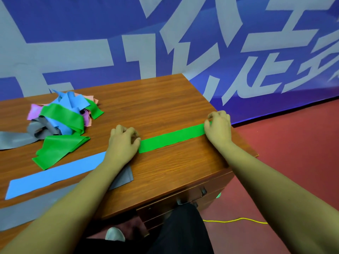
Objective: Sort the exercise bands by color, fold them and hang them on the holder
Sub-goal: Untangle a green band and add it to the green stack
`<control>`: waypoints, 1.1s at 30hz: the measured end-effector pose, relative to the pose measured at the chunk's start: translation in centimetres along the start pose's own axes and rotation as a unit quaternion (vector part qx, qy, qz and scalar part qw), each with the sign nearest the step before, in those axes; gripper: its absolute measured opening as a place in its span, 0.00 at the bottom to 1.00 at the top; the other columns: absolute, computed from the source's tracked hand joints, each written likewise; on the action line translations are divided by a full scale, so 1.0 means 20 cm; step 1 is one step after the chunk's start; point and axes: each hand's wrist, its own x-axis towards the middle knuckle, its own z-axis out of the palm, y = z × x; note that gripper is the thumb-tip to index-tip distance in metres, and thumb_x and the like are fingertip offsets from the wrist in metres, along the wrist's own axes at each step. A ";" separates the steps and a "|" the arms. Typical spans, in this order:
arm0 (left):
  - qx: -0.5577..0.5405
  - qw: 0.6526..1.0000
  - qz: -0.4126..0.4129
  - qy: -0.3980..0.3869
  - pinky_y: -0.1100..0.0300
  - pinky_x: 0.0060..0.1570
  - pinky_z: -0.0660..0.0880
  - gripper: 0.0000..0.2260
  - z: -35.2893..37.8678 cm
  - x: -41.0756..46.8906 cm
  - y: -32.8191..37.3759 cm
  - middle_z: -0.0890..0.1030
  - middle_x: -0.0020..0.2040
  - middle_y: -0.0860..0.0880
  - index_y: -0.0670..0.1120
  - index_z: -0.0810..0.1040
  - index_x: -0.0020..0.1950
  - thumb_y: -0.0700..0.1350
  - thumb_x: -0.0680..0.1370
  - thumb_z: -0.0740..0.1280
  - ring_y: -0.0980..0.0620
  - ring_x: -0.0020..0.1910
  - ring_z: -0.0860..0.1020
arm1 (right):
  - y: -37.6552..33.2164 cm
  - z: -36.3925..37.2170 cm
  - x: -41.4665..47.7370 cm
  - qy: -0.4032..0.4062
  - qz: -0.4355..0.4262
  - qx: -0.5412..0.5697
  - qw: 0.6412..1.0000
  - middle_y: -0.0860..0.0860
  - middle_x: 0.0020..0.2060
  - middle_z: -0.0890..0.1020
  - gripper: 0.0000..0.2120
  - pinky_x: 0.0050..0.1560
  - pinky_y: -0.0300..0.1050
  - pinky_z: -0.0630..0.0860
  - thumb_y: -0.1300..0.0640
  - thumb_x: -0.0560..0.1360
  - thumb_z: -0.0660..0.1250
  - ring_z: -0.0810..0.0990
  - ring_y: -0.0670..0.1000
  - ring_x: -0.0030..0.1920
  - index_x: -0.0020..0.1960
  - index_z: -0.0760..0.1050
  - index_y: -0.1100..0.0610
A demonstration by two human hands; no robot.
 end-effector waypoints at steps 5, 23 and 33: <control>0.015 0.999 -0.036 0.028 0.50 0.56 0.69 0.05 -0.18 0.08 -0.18 0.73 0.48 0.42 0.43 0.80 0.47 0.42 0.74 0.69 0.39 0.54 0.71 | -0.40 0.08 -0.06 -0.125 -0.093 0.079 0.985 0.59 0.56 0.77 0.14 0.63 0.50 0.71 0.53 0.75 0.65 0.75 0.59 0.58 0.58 0.77 0.59; -0.003 0.984 -0.161 0.081 0.44 0.62 0.70 0.22 -0.54 0.28 -0.99 0.75 0.59 0.35 0.40 0.71 0.68 0.41 0.75 0.67 0.36 0.61 0.72 | -1.63 0.73 -0.24 -0.285 -0.212 0.192 0.915 0.59 0.55 0.82 0.17 0.56 0.46 0.71 0.57 0.74 0.70 0.78 0.59 0.56 0.61 0.77 0.61; 0.011 0.981 -0.099 0.167 0.54 0.53 0.66 0.12 -0.63 0.24 -1.04 0.68 0.48 0.46 0.44 0.77 0.53 0.45 0.73 0.74 0.44 0.52 0.68 | -1.73 0.82 -0.27 -0.249 -0.202 0.236 0.917 0.52 0.43 0.76 0.08 0.46 0.44 0.67 0.56 0.70 0.76 0.74 0.52 0.45 0.43 0.78 0.57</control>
